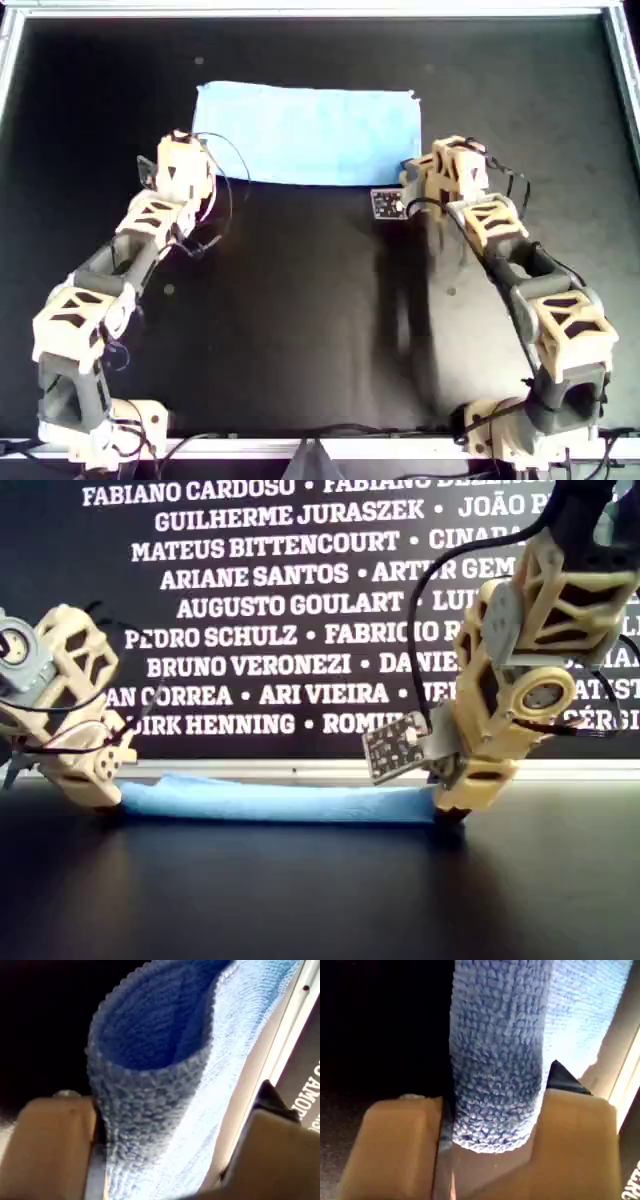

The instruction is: Fold a cloth

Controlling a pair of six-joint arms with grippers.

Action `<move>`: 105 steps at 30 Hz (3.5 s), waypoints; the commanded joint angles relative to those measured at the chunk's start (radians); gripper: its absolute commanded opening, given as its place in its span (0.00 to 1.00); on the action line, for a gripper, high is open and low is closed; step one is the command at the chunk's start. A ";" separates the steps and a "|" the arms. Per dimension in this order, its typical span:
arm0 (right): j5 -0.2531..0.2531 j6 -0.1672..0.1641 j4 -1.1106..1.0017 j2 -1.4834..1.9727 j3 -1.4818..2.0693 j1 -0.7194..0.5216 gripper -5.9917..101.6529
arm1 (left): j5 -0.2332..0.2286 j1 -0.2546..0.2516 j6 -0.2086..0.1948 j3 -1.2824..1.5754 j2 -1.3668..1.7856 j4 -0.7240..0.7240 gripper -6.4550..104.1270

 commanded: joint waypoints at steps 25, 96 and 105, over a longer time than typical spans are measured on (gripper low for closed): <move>0.003 0.012 -0.037 0.061 -0.052 -0.012 0.04 | -0.006 0.018 0.002 -0.002 0.028 0.011 0.07; 0.006 -0.003 -0.034 1.207 1.100 -0.057 0.52 | -0.006 -0.160 0.003 1.273 1.243 0.012 0.67; 0.008 -0.005 -0.032 1.669 1.384 -0.071 0.52 | -0.006 -0.153 0.003 1.529 1.798 0.012 0.67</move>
